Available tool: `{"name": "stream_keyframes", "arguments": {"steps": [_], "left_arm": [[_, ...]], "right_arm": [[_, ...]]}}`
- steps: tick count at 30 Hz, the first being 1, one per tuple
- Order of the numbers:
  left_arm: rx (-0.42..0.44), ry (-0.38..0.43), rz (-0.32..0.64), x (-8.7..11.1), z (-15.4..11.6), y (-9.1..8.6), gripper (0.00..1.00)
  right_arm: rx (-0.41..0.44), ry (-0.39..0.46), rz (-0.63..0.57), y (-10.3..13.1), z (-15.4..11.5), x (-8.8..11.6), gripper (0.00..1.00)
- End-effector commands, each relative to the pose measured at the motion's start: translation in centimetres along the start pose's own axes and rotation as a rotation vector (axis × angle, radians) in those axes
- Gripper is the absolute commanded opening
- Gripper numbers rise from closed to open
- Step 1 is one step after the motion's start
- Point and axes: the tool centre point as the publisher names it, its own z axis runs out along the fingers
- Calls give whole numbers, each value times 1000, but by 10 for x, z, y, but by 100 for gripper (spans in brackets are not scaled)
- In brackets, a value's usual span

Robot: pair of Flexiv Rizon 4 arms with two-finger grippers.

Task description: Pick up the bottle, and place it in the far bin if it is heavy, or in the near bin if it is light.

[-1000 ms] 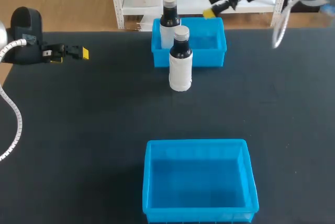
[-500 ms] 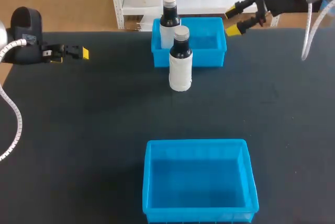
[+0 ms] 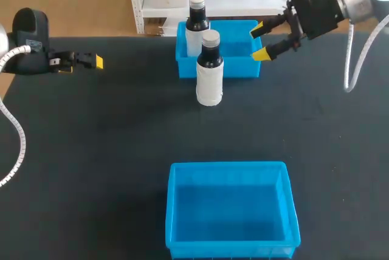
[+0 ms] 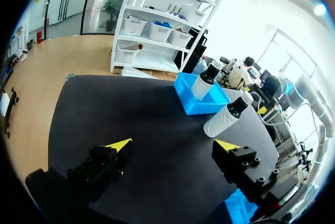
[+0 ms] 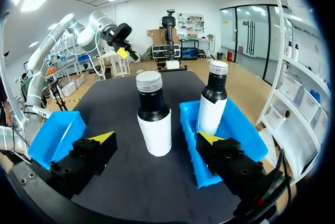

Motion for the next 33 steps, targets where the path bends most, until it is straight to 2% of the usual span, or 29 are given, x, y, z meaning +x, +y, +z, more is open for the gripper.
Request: {"name": "stream_keyframes", "arguments": {"steps": [1, 8, 16, 33], "left_arm": [[0, 0, 0, 0, 0, 0, 100], [0, 0, 0, 0, 0, 0, 100], [0, 0, 0, 0, 0, 0, 100], [0, 0, 0, 0, 0, 0, 100]], "right_arm": [[100, -5, -3, 7, 15, -3, 100], [78, -10, -26, 6, 38, -14, 100], [0, -16, -60, 5, 49, -23, 100], [-38, -24, -65, 2, 72, -35, 100]]}}
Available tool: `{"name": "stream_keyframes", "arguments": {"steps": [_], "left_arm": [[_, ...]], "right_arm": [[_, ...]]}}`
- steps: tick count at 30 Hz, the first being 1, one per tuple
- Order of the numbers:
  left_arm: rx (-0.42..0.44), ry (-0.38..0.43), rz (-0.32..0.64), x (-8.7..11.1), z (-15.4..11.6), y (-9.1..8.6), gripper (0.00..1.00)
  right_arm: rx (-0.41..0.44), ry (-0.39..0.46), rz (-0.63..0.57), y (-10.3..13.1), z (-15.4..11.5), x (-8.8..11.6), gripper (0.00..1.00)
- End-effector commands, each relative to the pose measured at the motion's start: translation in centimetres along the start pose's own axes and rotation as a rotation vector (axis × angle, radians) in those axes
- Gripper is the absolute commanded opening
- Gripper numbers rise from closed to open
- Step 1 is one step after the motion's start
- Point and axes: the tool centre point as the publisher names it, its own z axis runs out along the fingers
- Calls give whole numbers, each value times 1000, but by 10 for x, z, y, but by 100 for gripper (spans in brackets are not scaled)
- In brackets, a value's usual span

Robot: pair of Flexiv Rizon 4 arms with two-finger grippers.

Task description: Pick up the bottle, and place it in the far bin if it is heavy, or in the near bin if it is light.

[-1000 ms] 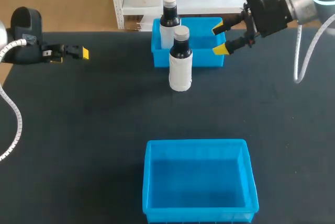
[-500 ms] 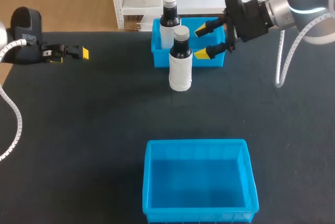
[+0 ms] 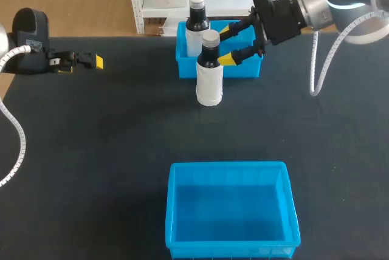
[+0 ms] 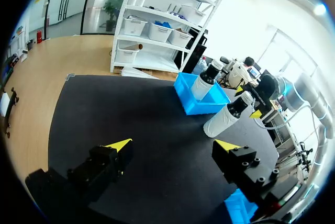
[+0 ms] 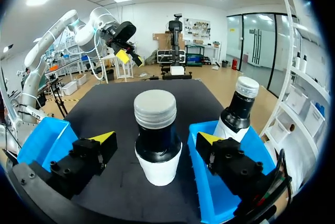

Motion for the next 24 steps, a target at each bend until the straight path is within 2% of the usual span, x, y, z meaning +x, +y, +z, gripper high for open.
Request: {"name": "stream_keyframes", "arguments": {"steps": [1, 10, 24], "left_arm": [[0, 0, 0, 0, 0, 0, 100], [0, 0, 0, 0, 0, 0, 100], [0, 0, 0, 0, 0, 0, 100]], "right_arm": [[-11, 6, 1, -2, 8, -3, 100], [-41, 4, 3, 2, 22, -7, 100], [-57, -2, 11, 5, 30, -10, 100]]}}
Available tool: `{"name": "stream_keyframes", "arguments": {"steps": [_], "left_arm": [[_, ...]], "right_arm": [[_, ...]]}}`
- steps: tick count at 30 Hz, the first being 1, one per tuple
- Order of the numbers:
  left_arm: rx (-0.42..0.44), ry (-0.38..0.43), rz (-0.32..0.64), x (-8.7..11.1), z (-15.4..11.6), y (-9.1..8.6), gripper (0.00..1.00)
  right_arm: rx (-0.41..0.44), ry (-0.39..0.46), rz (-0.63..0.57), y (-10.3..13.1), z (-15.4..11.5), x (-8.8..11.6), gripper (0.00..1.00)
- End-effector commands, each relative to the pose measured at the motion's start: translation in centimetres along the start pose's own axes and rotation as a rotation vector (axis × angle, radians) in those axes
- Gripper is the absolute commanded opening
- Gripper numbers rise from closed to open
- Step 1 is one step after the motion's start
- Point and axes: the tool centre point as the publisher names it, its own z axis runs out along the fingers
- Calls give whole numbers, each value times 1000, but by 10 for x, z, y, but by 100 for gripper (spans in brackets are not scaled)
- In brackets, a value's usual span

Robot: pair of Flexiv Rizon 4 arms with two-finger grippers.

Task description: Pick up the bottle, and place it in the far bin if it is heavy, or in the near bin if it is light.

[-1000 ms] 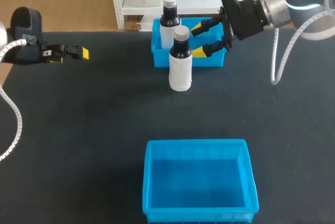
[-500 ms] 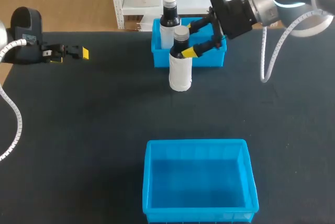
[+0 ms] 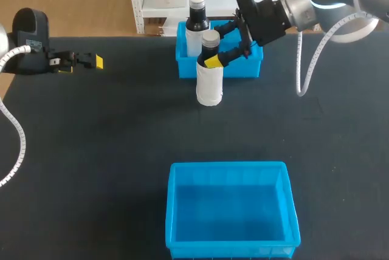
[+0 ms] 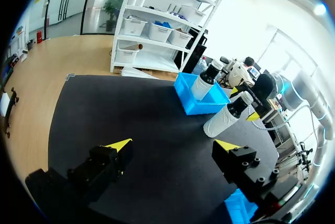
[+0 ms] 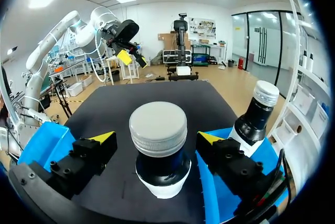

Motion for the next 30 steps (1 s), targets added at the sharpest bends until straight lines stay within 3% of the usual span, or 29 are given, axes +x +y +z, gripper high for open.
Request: {"name": "stream_keyframes", "arguments": {"steps": [1, 3, 8, 11, 21, 23, 25, 26, 30], "left_arm": [[0, 0, 0, 0, 0, 0, 100], [0, 0, 0, 0, 0, 0, 100], [0, 0, 0, 0, 0, 0, 100], [0, 0, 0, 0, 0, 0, 100], [0, 0, 0, 0, 0, 0, 100], [0, 0, 0, 0, 0, 0, 100], [0, 0, 0, 0, 0, 0, 100], [0, 0, 0, 0, 0, 0, 100], [0, 0, 0, 0, 0, 0, 100]], "right_arm": [[-3, 2, 1, -1, 2, 0, 100], [-5, 3, 3, -1, 3, 0, 100], [-9, 1, 5, -2, 4, 1, 62], [-9, 0, 4, -2, 4, 1, 50], [-8, 2, 5, 0, 4, 2, 42], [-7, 1, 5, 0, 3, 2, 31], [-4, -1, 3, 1, 2, 1, 7], [-3, -2, 2, 1, 1, 0, 0], [5, -7, -10, 4, -6, -8, 0]]}}
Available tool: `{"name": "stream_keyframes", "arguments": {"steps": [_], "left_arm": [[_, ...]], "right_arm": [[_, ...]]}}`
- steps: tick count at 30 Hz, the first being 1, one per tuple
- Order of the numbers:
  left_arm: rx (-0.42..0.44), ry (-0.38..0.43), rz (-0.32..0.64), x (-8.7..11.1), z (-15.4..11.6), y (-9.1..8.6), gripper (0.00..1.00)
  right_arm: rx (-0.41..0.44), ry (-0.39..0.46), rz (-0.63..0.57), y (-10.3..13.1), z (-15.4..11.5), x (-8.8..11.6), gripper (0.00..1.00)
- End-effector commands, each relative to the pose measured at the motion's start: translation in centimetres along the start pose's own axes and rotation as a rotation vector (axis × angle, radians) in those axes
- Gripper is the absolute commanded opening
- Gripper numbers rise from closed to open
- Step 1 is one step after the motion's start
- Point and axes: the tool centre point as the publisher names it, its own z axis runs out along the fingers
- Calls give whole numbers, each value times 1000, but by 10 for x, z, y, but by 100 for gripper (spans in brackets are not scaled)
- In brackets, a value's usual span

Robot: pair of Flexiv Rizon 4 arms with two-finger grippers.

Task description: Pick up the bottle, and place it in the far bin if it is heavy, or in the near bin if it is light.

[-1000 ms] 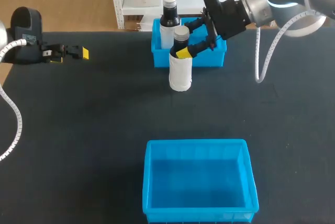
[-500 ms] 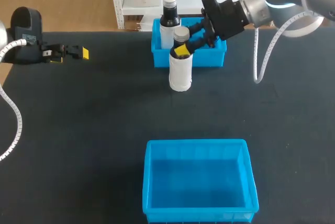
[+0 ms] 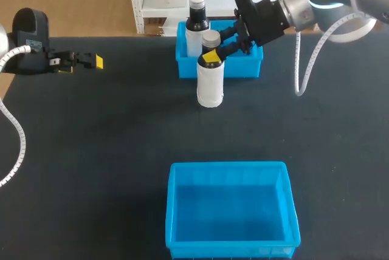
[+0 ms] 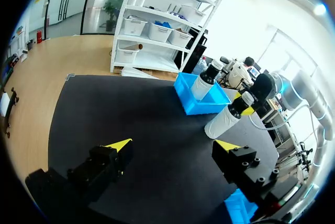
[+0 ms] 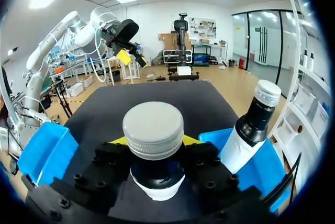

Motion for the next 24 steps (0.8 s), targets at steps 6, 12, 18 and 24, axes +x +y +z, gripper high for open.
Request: {"name": "stream_keyframes", "arguments": {"steps": [6, 12, 18, 24], "left_arm": [[0, 0, 0, 0, 0, 0, 100], [0, 0, 0, 0, 0, 0, 100], [0, 0, 0, 0, 0, 0, 100], [0, 0, 0, 0, 0, 0, 100]], "right_arm": [[33, -7, -32, 10, -24, -29, 0], [58, -14, -49, 14, -45, -52, 0], [64, -14, -54, 18, -63, -72, 0], [77, -9, -62, 20, -73, -86, 0]]}}
